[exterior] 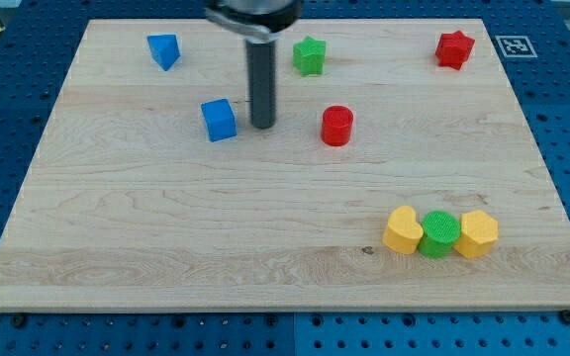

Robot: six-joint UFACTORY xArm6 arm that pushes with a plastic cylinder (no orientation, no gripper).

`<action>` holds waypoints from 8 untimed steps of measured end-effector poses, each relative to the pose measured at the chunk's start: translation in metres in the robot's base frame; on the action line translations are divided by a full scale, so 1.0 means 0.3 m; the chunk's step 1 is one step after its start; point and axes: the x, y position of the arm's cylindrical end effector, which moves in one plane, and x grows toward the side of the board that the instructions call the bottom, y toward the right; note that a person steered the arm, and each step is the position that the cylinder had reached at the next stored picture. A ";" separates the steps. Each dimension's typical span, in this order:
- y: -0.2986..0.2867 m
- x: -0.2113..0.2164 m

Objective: Place the blue cube left to the red circle

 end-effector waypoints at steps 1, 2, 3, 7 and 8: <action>-0.139 0.000; -0.127 -0.013; -0.121 -0.046; -0.206 0.047; -0.206 0.044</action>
